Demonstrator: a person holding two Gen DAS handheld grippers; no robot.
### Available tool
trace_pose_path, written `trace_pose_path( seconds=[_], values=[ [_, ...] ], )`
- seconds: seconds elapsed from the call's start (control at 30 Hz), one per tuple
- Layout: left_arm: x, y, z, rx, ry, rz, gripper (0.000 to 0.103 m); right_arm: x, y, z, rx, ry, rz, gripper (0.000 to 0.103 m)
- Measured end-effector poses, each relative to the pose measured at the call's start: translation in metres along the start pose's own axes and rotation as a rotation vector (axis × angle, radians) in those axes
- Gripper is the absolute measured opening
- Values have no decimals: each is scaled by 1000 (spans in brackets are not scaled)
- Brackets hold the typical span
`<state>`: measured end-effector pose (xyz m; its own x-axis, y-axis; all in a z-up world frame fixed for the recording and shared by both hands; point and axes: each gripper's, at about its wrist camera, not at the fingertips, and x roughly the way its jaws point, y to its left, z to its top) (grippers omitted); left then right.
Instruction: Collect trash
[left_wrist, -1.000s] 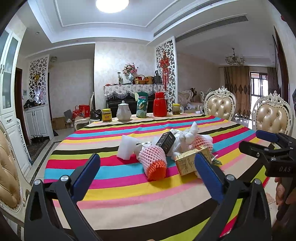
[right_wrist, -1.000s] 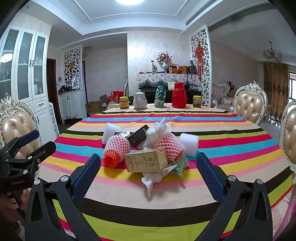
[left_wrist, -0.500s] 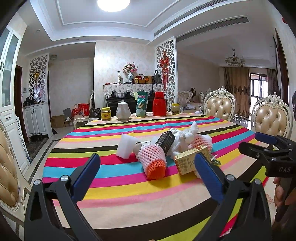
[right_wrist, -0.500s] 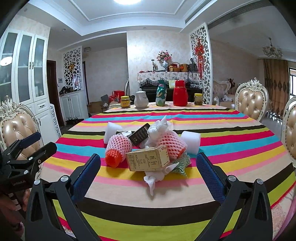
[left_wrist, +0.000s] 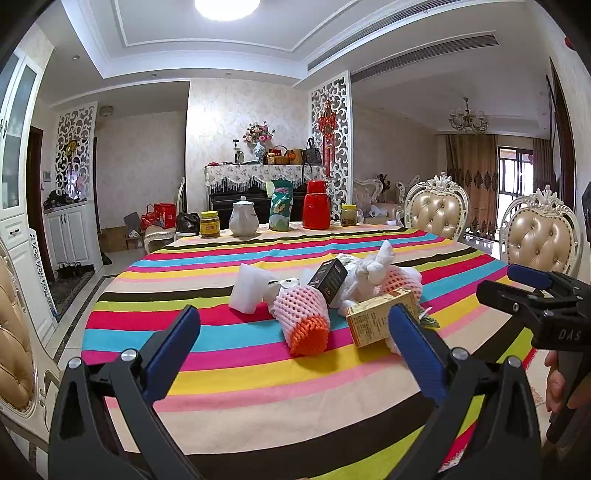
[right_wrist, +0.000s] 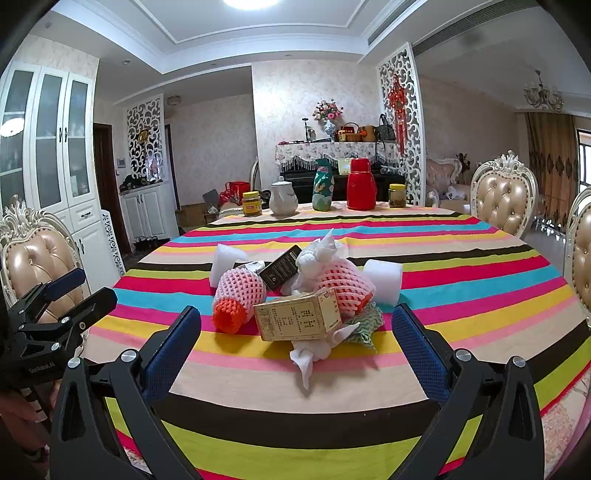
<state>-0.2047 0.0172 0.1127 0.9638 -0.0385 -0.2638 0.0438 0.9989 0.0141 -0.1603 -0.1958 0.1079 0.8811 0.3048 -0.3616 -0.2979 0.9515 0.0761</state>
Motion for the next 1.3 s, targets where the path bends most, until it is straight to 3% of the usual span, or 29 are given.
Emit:
trace_pose_path(
  seconds=[0.87, 1.17, 1.3],
  values=[
    [2, 5, -4, -15, 13, -5, 99, 6, 7, -2, 1, 9, 14, 97],
    [27, 25, -16, -44, 51, 22, 99, 43, 2, -16, -7, 100, 17, 97],
    [54, 47, -23, -121, 132, 34, 99, 68, -8, -22, 10, 170, 2, 97]
  ],
)
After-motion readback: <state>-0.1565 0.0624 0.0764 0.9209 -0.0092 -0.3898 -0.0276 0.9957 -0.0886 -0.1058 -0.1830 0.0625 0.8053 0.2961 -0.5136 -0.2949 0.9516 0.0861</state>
